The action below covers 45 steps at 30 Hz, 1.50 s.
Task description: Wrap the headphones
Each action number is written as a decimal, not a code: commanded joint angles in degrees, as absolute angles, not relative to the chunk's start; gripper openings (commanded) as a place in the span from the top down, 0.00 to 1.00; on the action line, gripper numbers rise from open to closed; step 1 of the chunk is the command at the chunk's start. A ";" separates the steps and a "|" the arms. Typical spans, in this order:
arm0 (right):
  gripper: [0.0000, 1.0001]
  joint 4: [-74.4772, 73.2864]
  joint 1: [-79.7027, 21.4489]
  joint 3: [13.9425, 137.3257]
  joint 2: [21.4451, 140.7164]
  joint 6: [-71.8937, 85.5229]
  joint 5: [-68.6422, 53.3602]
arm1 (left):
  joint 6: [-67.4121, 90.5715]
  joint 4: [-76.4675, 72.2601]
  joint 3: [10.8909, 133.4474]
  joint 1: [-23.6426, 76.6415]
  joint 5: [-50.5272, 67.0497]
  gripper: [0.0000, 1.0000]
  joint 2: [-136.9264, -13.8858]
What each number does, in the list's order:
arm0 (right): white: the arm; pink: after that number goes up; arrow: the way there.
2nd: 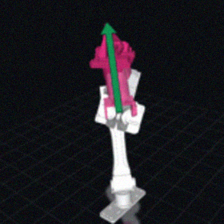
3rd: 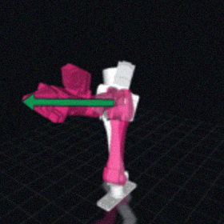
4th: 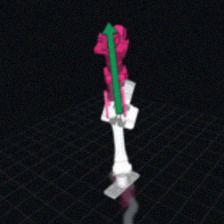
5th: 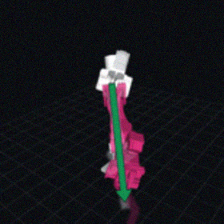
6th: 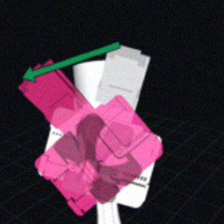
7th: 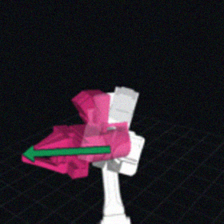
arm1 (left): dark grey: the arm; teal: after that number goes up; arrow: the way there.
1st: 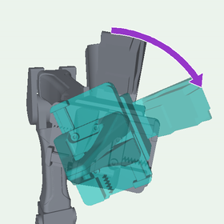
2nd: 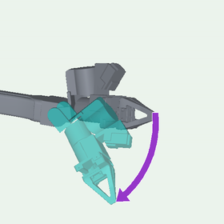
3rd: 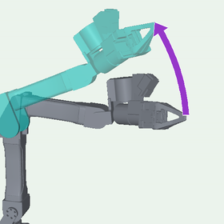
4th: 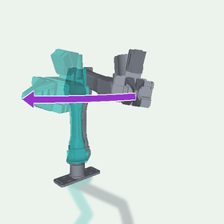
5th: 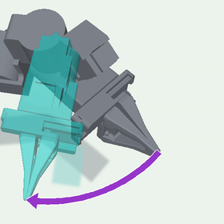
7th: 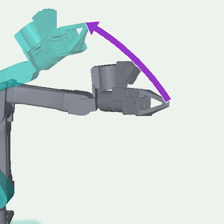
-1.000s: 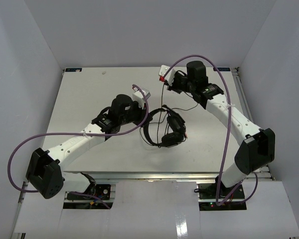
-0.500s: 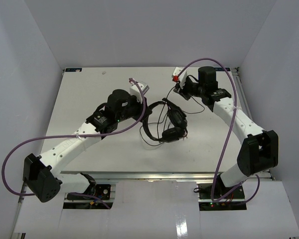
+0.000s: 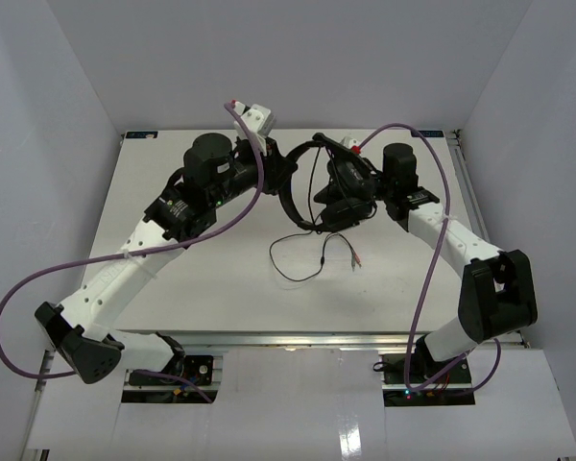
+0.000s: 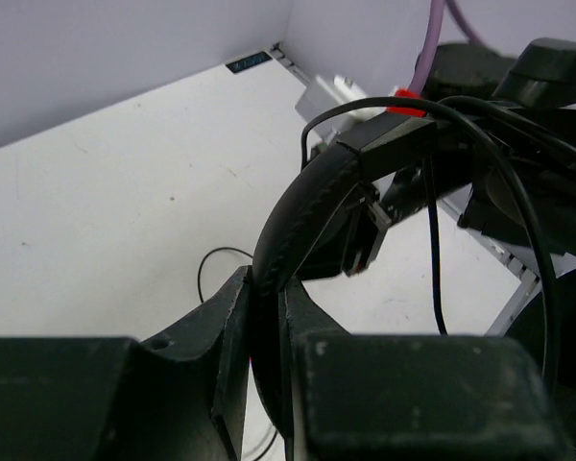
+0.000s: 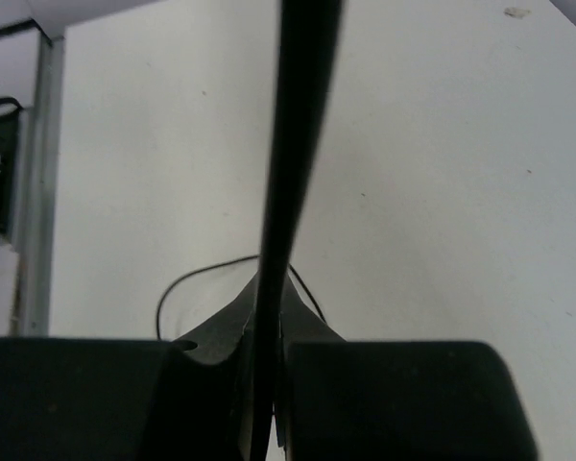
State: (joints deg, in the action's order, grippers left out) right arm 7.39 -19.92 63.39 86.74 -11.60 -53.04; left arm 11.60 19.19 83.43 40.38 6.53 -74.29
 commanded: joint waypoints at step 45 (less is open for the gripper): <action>0.84 56.70 -29.17 37.34 79.22 25.72 -66.75 | 6.88 21.95 128.60 27.60 -17.72 1.00 -99.27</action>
